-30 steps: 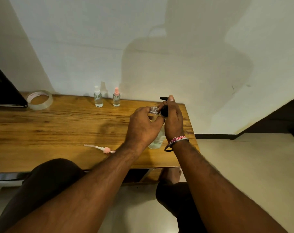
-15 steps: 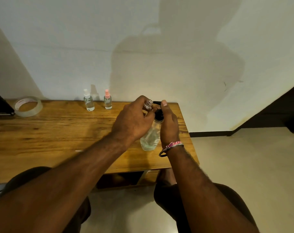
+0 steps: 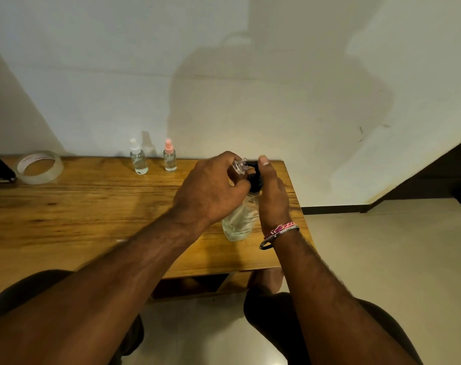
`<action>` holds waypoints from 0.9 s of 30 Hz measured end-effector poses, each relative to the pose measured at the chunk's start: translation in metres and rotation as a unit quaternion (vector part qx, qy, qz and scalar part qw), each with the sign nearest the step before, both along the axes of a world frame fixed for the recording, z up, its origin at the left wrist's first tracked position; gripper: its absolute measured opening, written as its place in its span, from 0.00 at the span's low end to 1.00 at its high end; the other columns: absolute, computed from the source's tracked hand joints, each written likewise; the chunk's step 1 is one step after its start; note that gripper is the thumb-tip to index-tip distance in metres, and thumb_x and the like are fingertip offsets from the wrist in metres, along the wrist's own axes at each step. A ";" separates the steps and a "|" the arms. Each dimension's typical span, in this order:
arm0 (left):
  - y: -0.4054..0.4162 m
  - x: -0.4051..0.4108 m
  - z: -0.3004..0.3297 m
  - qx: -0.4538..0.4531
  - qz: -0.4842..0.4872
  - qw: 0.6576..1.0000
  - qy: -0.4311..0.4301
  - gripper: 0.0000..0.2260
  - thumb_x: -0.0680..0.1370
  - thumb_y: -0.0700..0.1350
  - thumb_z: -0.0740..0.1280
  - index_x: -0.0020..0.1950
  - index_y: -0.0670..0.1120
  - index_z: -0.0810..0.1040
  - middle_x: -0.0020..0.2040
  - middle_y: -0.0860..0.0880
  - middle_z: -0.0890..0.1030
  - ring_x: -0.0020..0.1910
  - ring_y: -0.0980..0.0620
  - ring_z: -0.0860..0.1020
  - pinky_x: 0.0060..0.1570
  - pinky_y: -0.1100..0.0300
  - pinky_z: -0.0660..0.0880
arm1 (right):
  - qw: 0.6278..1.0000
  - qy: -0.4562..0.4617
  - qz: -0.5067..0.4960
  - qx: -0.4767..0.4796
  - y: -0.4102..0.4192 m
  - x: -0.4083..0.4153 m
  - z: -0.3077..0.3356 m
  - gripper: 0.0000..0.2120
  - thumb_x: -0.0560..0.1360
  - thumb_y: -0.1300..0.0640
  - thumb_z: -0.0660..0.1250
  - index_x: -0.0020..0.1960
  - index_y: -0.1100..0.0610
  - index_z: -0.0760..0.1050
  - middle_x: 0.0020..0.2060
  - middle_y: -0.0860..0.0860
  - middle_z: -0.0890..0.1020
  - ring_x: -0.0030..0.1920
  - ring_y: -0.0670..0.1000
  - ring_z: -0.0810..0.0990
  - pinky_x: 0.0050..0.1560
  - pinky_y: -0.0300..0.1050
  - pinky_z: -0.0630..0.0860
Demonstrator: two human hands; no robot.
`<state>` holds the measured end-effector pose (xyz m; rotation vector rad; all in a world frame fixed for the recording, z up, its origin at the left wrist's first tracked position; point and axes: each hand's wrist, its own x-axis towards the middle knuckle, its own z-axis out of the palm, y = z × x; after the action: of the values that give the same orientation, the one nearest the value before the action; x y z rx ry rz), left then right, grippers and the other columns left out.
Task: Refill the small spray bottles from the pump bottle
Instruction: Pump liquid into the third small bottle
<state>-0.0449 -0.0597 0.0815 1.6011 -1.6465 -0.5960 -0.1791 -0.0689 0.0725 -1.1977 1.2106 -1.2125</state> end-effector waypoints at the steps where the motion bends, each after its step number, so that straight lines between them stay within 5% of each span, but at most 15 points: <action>1: -0.001 0.000 0.001 -0.004 0.004 1.000 -0.010 0.14 0.77 0.52 0.72 0.62 0.54 0.81 0.46 0.56 0.83 0.42 0.56 0.80 0.41 0.56 0.80 | 1.000 0.006 0.006 0.004 0.000 0.000 0.002 0.22 0.84 0.45 0.59 0.38 0.41 0.86 0.39 0.41 0.87 0.44 0.37 0.84 0.42 0.28 0.75; 5: -0.002 0.000 0.002 -0.011 0.017 0.999 -0.029 0.10 0.76 0.51 0.71 0.56 0.53 0.82 0.40 0.58 0.79 0.36 0.57 0.77 0.34 0.61 0.69 | 0.999 0.025 0.025 0.016 0.001 0.001 0.003 0.20 0.79 0.35 0.60 0.45 0.43 0.86 0.45 0.44 0.88 0.50 0.41 0.85 0.52 0.41 0.77; 9: -0.001 -0.001 0.002 0.000 0.016 1.000 -0.024 0.09 0.76 0.51 0.71 0.55 0.53 0.81 0.38 0.56 0.79 0.34 0.55 0.78 0.33 0.61 0.71 | 0.999 0.021 0.021 0.031 0.001 0.005 0.001 0.20 0.72 0.29 0.59 0.41 0.38 0.86 0.42 0.46 0.88 0.47 0.43 0.85 0.58 0.54 0.79; 14: -0.001 -0.002 0.000 0.010 0.007 1.000 -0.017 0.09 0.76 0.52 0.71 0.55 0.54 0.81 0.39 0.55 0.81 0.34 0.54 0.79 0.33 0.57 0.78 | 0.999 0.016 -0.009 0.037 0.001 0.007 0.001 0.24 0.70 0.28 0.60 0.39 0.43 0.87 0.42 0.52 0.88 0.47 0.49 0.86 0.54 0.50 0.79; 19: -0.001 -0.003 -0.002 0.017 0.006 1.000 -0.010 0.11 0.75 0.52 0.71 0.57 0.55 0.81 0.42 0.55 0.82 0.36 0.53 0.80 0.35 0.57 0.78 | 0.998 0.014 -0.045 0.030 0.002 0.010 0.001 0.21 0.74 0.37 0.59 0.35 0.44 0.86 0.35 0.45 0.87 0.39 0.41 0.85 0.48 0.46 0.79; 23: -0.002 -0.003 -0.003 0.026 0.004 1.000 -0.002 0.10 0.75 0.52 0.72 0.55 0.56 0.80 0.41 0.56 0.81 0.34 0.53 0.80 0.35 0.54 0.80 | 0.998 0.000 -0.062 0.003 0.003 0.011 -0.003 0.20 0.76 0.41 0.60 0.38 0.49 0.85 0.34 0.47 0.86 0.40 0.42 0.84 0.40 0.33 0.77; 27: -0.002 -0.003 -0.002 0.027 0.000 1.000 0.000 0.10 0.76 0.52 0.72 0.56 0.56 0.80 0.43 0.57 0.82 0.35 0.54 0.80 0.37 0.52 0.82 | 0.997 -0.018 -0.077 -0.005 0.004 0.015 -0.007 0.22 0.79 0.42 0.61 0.45 0.57 0.86 0.36 0.49 0.87 0.42 0.43 0.85 0.40 0.32 0.76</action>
<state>-0.0477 -0.0613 0.0794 1.6409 -1.6431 -0.6459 -0.1639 -0.0652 0.0655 -1.1009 1.2908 -1.3496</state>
